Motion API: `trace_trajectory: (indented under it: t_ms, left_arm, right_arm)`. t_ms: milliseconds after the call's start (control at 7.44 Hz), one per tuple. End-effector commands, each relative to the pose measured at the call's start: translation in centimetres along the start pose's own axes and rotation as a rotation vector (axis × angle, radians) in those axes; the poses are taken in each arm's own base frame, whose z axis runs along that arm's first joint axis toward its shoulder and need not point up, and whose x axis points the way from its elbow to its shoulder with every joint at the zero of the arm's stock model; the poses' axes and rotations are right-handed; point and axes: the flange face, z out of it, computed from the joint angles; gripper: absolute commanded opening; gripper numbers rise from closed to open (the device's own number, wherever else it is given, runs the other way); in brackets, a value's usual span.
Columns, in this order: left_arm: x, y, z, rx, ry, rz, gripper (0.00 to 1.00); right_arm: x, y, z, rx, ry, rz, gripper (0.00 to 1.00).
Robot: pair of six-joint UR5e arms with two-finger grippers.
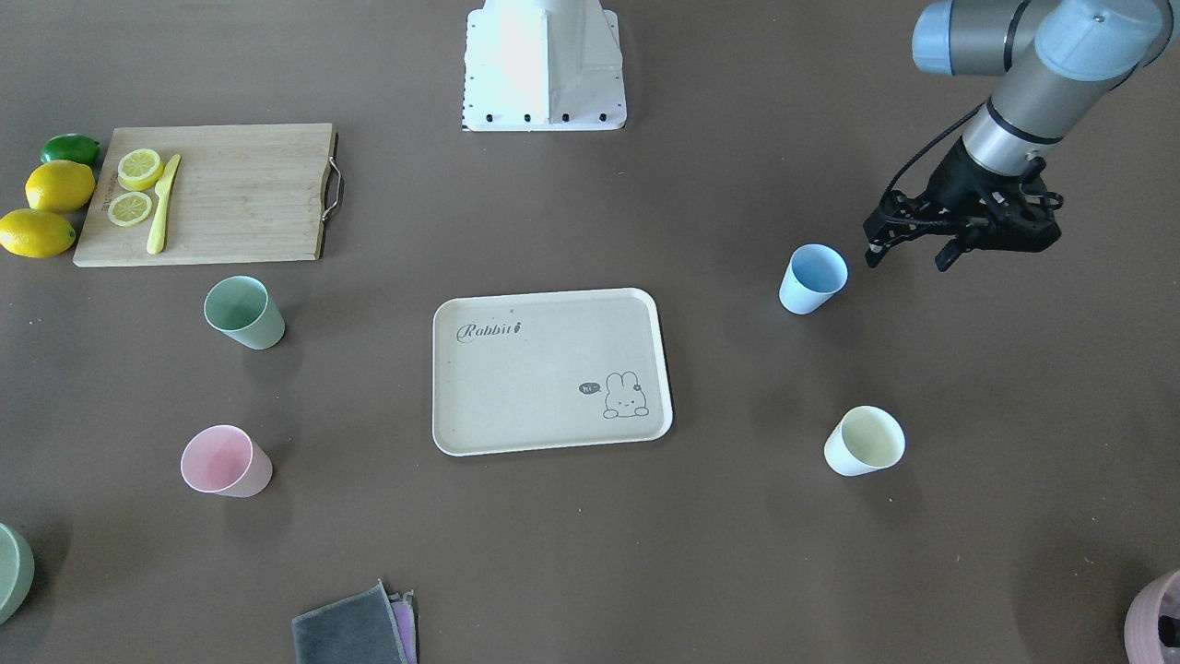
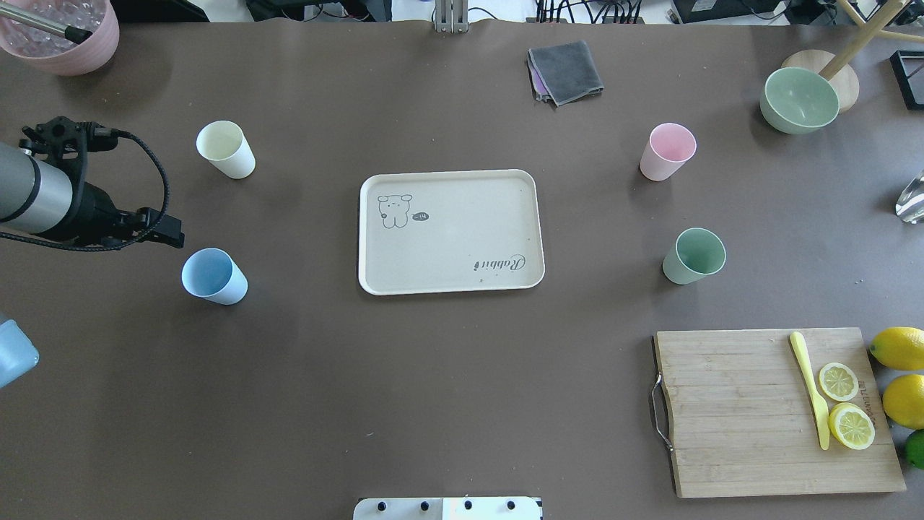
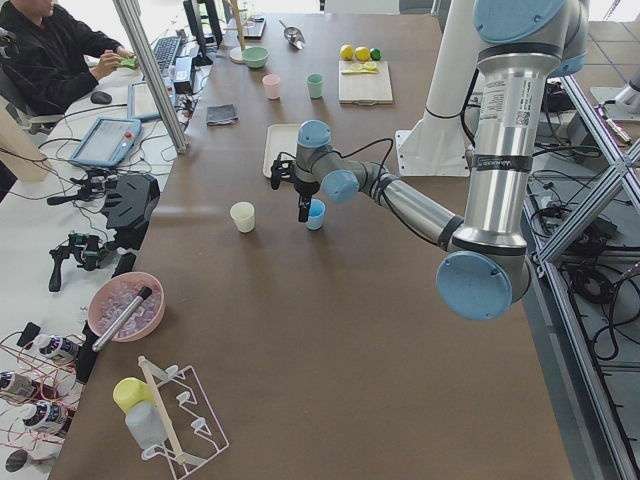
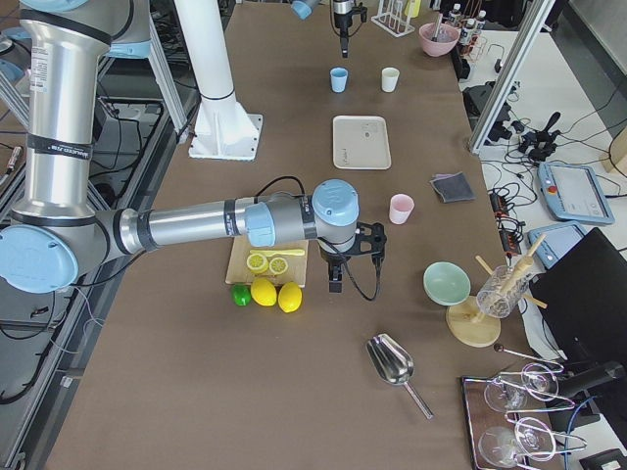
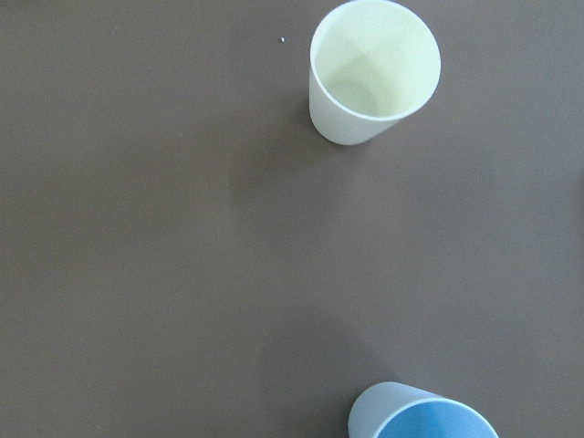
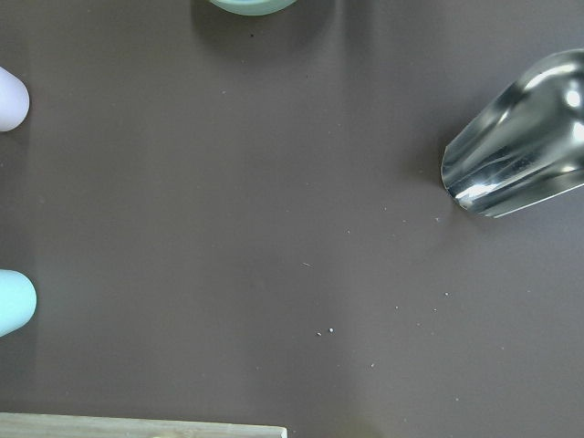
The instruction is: Place all cups on tray
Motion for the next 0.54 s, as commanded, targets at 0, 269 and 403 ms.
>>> trace_trajectory:
  t_ms: [0,269,403]
  left_arm:
    - [0.8,1.8,2.4,-0.032,0.010,0.017,0.98]
    - [-0.5,1.4,4.5,-0.026,0.021,0.026,0.98]
    - [-1.0,1.3,5.1,-0.026,0.021,0.026,0.97]
  right_arm:
    - [-3.9,-1.1,1.7,-0.007,-0.020,0.038,1.00]
    - [-4.6,-1.1,2.2,-0.007,-0.018,0.028,1.00]
    - [-4.6,-1.1,2.3,-0.009,-0.018,0.027,1.00]
